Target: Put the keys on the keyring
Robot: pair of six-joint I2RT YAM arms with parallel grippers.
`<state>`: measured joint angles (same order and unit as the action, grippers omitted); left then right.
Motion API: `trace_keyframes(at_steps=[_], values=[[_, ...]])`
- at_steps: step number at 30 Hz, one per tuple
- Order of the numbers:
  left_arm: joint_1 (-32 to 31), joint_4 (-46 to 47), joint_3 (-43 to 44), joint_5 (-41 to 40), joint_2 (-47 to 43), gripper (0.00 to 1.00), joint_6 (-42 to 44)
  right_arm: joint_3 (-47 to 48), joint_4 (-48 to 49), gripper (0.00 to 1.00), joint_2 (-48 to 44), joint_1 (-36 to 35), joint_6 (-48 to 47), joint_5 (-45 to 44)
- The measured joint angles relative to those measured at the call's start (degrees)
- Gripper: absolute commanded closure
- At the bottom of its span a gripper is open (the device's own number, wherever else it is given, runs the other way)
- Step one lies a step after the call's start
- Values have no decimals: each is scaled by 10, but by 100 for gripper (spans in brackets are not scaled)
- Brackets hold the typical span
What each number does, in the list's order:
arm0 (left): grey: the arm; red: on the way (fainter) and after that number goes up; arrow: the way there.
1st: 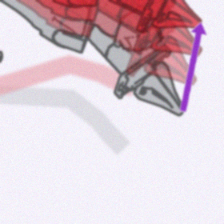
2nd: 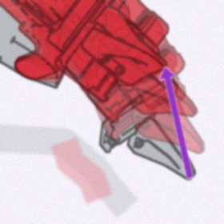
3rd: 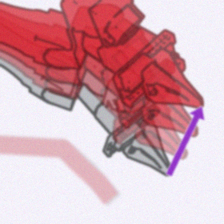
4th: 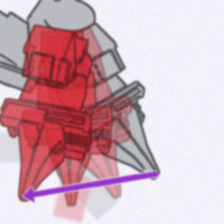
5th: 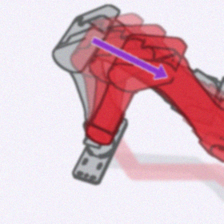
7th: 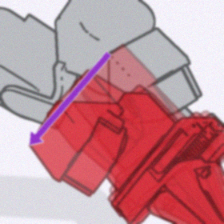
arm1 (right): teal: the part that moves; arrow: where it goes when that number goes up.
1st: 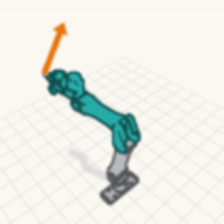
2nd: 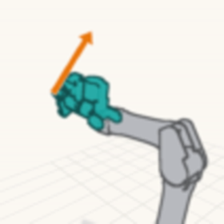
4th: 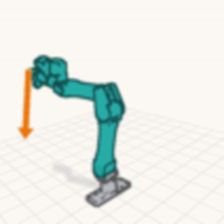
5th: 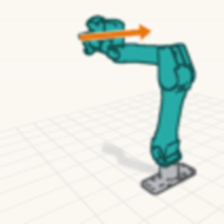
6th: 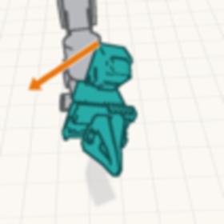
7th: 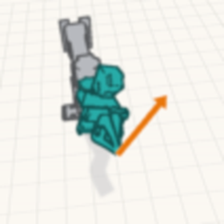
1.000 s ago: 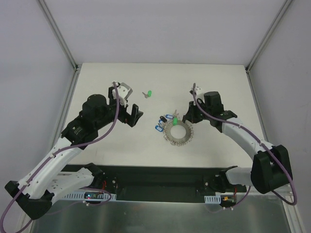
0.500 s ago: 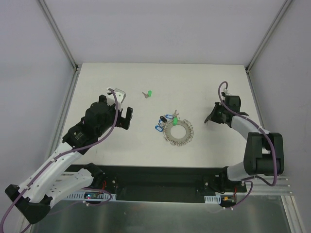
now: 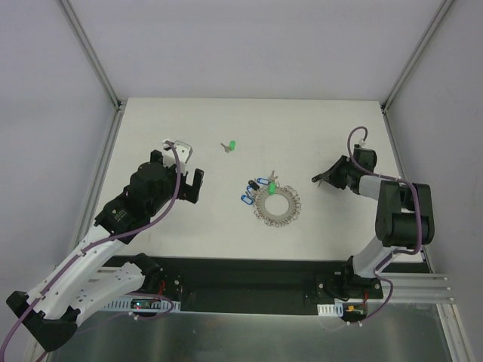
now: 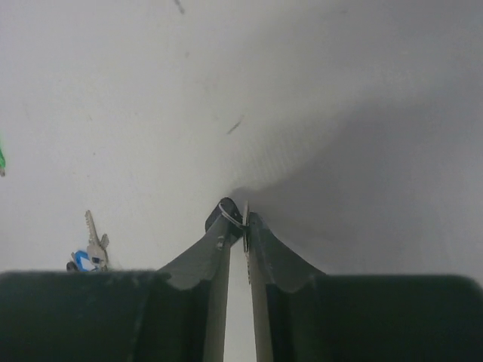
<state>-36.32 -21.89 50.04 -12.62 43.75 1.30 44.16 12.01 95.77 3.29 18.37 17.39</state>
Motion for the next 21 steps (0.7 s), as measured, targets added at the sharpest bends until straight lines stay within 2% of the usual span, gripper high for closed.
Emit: trace_keyframes(at_steps=[3, 6, 9, 12, 21], values=[[0, -1, -2, 0, -2, 5, 1, -17, 8, 67, 1, 21, 12, 3], [0, -1, -3, 1, -2, 5, 1, -19, 19, 49, -2, 33, 23, 8], [0, -1, -3, 1, -2, 5, 2, -21, 21, 39, -12, 35, 23, 4], [0, -1, -3, 3, -2, 5, 2, -28, 9, 34, -31, 35, 19, -10], [0, -1, -3, 18, -2, 2, 2, -65, -83, 32, -121, 17, -29, -72]])
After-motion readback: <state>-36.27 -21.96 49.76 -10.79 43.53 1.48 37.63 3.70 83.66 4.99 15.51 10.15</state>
